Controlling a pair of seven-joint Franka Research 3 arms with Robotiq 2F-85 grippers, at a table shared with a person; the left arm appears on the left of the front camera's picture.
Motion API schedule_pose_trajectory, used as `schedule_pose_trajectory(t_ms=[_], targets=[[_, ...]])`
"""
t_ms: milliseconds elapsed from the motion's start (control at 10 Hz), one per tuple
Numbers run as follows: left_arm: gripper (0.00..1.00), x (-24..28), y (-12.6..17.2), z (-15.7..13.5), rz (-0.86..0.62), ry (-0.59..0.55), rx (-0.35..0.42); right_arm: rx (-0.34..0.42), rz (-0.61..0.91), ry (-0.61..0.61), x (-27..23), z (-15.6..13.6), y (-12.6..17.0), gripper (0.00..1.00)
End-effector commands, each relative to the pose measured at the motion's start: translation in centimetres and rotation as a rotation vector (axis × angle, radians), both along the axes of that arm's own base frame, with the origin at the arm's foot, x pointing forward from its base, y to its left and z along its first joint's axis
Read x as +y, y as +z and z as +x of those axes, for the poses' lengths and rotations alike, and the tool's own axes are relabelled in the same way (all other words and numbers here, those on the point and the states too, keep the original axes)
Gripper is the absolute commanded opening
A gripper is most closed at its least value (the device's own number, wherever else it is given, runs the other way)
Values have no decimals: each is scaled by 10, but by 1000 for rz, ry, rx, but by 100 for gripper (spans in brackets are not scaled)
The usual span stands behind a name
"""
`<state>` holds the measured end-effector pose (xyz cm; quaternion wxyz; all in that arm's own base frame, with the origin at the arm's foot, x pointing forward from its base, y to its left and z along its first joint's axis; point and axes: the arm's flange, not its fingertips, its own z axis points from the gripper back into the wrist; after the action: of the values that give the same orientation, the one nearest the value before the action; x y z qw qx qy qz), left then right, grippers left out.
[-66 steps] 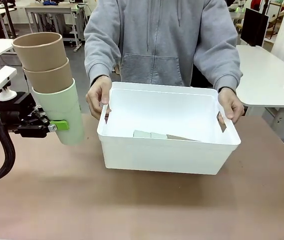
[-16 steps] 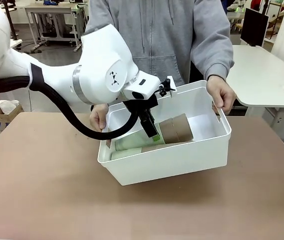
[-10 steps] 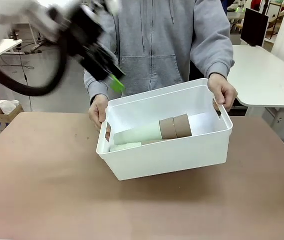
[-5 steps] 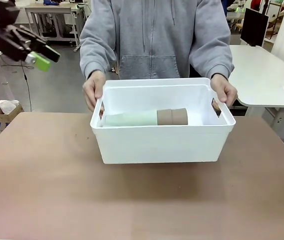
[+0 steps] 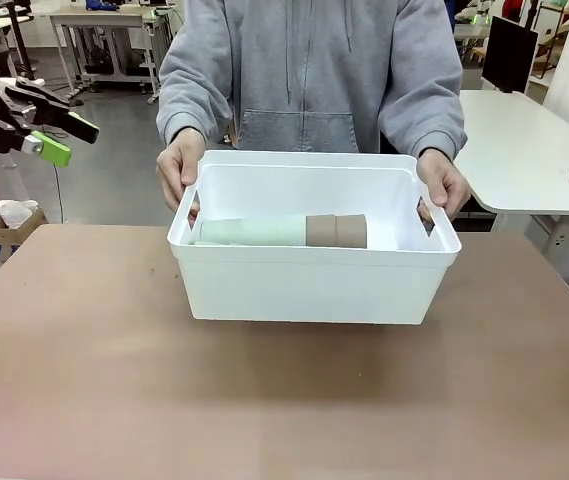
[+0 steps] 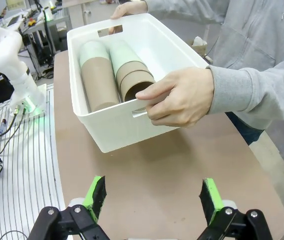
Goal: Stack the cups and store them in the basket.
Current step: Place the stack of Reusable plastic cups into the Pantry Basket.
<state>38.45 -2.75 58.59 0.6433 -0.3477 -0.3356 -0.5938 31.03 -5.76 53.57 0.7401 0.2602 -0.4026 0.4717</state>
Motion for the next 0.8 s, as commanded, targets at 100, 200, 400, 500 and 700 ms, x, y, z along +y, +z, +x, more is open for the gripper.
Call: schedule_pose_trajectory(t_ms=[100,200,400,500,700], targets=[[100,-8,8,1,25,-8,7,-16,12,8,0,1,1,100],[100,-8,8,1,25,-8,7,-16,12,8,0,1,1,100],[100,-8,8,1,25,-8,7,-16,12,8,0,1,1,100],[100,-8,8,1,25,-8,7,-16,12,8,0,1,1,100],[100,-8,8,1,25,-8,7,-16,12,8,0,1,1,100]])
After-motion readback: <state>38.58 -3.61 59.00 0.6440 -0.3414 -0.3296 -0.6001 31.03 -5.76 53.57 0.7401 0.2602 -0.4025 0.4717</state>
